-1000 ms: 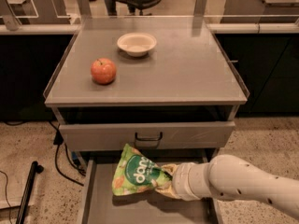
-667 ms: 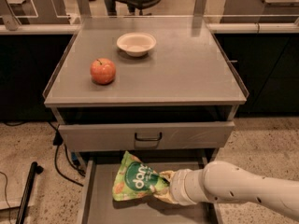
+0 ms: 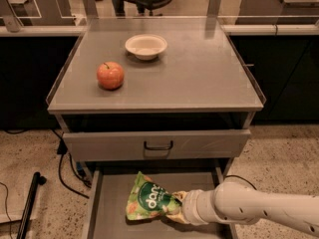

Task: Place green rice chip bag into middle drawer

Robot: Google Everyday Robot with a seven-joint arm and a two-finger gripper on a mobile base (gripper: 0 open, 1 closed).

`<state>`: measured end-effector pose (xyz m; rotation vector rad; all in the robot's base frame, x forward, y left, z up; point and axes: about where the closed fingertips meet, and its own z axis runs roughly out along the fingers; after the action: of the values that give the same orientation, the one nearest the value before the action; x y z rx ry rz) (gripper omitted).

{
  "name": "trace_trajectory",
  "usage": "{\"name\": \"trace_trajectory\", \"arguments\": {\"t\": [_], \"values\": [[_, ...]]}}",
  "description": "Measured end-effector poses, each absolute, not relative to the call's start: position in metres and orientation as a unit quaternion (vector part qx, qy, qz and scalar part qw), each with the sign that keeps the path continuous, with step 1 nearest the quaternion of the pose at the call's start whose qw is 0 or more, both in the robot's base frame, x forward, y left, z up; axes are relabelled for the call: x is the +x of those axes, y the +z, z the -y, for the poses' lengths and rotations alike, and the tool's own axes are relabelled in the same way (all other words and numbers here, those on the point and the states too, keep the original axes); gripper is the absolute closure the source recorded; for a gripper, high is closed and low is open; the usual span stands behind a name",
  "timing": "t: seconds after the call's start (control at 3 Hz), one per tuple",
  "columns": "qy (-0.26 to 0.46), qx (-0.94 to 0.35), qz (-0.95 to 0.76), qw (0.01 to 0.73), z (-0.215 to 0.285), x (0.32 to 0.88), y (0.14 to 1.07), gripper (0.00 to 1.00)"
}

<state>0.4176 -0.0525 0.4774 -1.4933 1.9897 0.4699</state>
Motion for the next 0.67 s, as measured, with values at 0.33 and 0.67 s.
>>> {"name": "trace_trajectory", "arguments": {"t": [0.33,0.67], "values": [[0.195,-0.549,-0.756,0.298,0.057,0.427,0.444,1.00],[0.211,-0.532,-0.766,0.292,0.062,0.441,0.412,1.00]]}}
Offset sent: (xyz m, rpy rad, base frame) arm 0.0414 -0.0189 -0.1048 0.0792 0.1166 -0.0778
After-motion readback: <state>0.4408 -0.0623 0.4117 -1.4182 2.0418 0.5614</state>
